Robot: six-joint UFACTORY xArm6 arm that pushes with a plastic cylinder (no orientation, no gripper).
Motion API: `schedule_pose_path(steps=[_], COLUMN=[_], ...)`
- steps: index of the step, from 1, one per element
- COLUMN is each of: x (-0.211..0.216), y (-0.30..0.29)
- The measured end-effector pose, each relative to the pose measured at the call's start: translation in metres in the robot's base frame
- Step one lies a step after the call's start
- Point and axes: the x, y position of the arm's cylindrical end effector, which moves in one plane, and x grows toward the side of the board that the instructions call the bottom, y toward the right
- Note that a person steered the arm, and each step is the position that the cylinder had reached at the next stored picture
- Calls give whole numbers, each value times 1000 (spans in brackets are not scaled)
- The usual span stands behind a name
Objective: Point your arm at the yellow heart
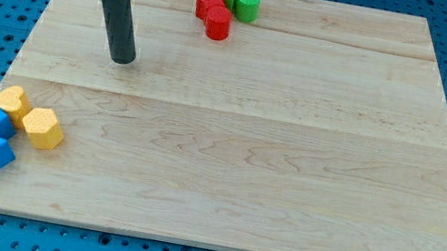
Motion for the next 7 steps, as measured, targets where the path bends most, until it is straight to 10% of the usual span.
schedule_pose_path(steps=[5, 7], x=[-8, 80], y=[-45, -129])
